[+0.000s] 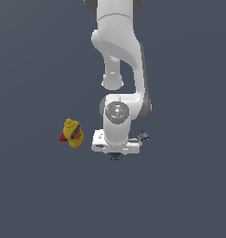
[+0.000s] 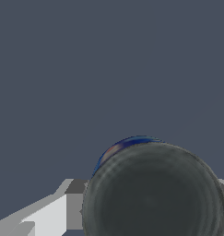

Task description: Pick up a designated object from a clutter of objects.

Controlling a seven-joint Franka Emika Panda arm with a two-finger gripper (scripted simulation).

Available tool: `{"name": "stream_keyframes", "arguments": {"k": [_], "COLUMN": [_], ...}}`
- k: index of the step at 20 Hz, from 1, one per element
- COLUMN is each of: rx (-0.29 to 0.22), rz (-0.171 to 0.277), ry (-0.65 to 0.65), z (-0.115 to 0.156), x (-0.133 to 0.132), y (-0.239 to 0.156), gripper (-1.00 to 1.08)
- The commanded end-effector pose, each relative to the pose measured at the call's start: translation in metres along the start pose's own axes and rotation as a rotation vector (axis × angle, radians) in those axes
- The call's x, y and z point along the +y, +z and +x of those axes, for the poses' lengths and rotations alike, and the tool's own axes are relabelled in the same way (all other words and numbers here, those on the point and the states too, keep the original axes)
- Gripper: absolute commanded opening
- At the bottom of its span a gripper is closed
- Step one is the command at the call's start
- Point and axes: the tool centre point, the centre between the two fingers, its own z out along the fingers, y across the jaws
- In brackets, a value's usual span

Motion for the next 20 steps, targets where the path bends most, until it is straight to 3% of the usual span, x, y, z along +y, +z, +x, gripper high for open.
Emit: {"name": "stream_keyframes", "arguments": {"k": [1,20], "rx": [0.002,0.002], "rz": [0.0,-0.001], "ry": [-0.001,0.0], "z": [0.002,0.021], "x": [-0.013,-0.126], "y": [-0.023,-0.219], "gripper": [-1.0,-1.0]}}
